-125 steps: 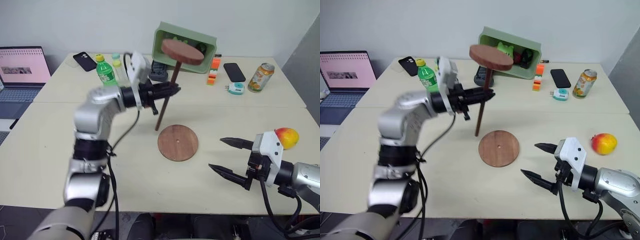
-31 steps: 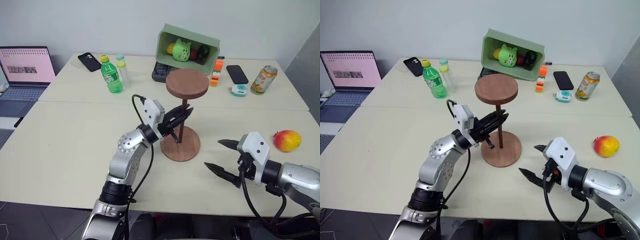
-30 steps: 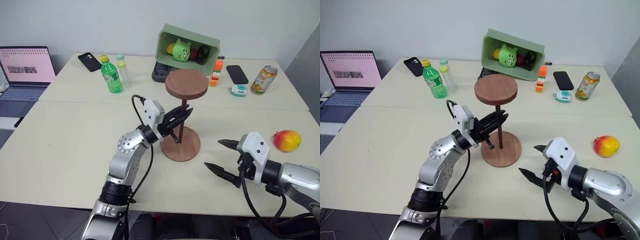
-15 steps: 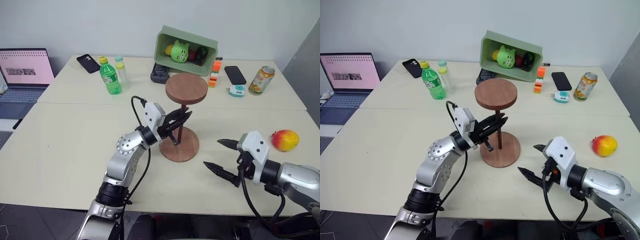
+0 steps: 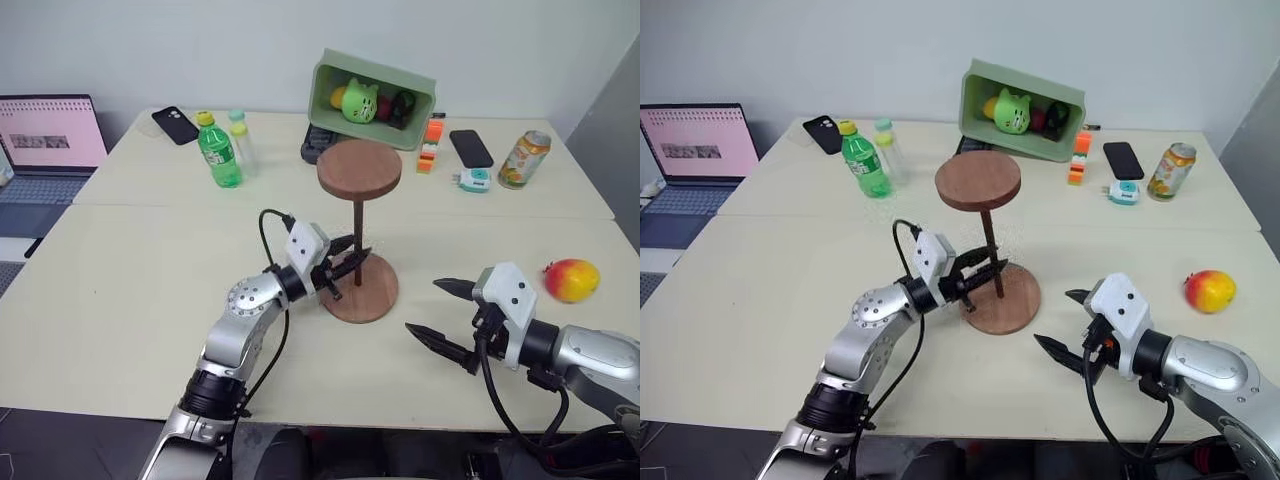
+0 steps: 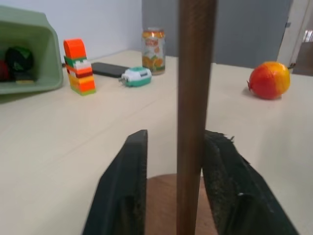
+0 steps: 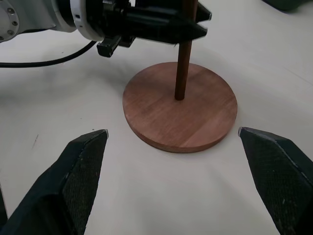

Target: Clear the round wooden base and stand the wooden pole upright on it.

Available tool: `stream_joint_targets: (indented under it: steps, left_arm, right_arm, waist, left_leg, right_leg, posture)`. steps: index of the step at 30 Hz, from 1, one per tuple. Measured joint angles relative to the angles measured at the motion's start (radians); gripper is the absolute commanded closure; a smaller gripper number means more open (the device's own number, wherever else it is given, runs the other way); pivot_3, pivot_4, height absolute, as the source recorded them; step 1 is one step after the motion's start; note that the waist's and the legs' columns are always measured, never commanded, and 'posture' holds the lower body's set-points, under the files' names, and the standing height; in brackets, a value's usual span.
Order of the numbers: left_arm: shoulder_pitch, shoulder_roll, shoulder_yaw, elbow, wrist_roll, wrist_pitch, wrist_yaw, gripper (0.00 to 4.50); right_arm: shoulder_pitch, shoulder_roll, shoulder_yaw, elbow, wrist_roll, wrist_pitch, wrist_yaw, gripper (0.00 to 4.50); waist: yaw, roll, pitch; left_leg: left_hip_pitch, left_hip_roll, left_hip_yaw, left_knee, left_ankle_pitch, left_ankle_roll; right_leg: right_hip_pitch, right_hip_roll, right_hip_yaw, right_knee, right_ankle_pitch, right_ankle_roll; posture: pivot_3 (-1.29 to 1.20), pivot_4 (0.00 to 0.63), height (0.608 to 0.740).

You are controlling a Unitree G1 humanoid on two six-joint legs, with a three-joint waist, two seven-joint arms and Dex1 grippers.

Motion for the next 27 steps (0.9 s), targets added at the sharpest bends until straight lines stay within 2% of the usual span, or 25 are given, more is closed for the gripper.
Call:
stream_joint_targets:
  steps: [2,9,12,16,18,21,27]
  left_arm:
    - [-0.004,0.019,-0.004,-0.015,0.000,0.012,-0.028,1.84]
    - [-0.017,0.082,-0.039,-0.055,0.001,0.072,-0.106,1.84]
    - [-0.041,0.171,-0.038,-0.054,0.009,0.085,-0.165,1.84]
    - [-0.063,0.350,-0.023,-0.056,0.007,0.112,-0.292,1.84]
    - [-0.059,0.390,-0.008,-0.060,0.004,0.122,-0.323,1.84]
    - [-0.008,0.491,0.053,-0.106,-0.007,0.145,-0.350,1.84]
    - [0.203,0.653,0.345,-0.156,-0.051,0.206,-0.343,1.84]
  right_arm:
    - [0.004,0.000,0.000,0.000,-0.001,0.000,0.000,0.00]
    - [0.009,0.001,0.005,0.002,-0.020,-0.001,0.001,0.00]
    - [0.012,0.003,0.012,0.008,-0.030,-0.005,0.004,0.00]
    - [0.016,0.002,0.011,0.021,-0.037,-0.023,0.024,0.00]
    - [0.020,-0.001,0.011,0.024,-0.039,-0.032,0.037,0.00]
    - [0.048,-0.026,-0.029,0.040,-0.047,-0.071,0.087,0.00]
    - [0.107,-0.053,-0.197,0.114,-0.055,-0.202,0.255,0.00]
  waist:
    - [0.003,0.000,0.000]
    - [0.002,0.000,0.000]
    - [0.000,0.000,0.000]
    - [-0.005,0.001,0.001]
    - [-0.005,0.001,0.001]
    - [-0.005,0.001,0.002]
    - [-0.006,0.001,0.002]
  left_leg:
    - [0.000,0.000,0.000,0.000,0.000,0.000]
    - [0.000,0.000,0.000,0.000,0.000,0.000]
    - [0.000,0.000,0.000,-0.001,0.000,0.000]
    - [0.001,0.000,0.000,-0.002,0.000,0.000]
    - [0.000,0.000,0.000,-0.003,0.000,0.000]
    - [0.000,0.001,0.000,-0.005,0.000,0.000]
    - [0.003,0.002,0.002,-0.012,0.000,0.000]
  right_leg:
    - [0.000,-0.001,0.000,-0.001,0.000,0.000]
    - [0.000,0.000,0.000,-0.001,0.000,0.000]
    - [0.000,0.000,-0.001,-0.001,0.000,0.000]
    - [0.000,0.000,-0.001,-0.002,0.000,0.000]
    - [0.000,0.000,-0.001,-0.003,0.000,0.000]
    - [0.000,0.000,0.000,-0.005,0.000,0.000]
    - [0.000,-0.001,0.001,-0.007,0.000,0.000]
  posture:
    - [0.00,0.150,0.740]
    - [0.00,0.150,0.740]
    - [0.00,0.150,0.740]
    - [0.00,0.150,0.740]
    - [0.00,0.150,0.740]
    - [0.00,0.150,0.740]
    - [0.00,0.150,0.740]
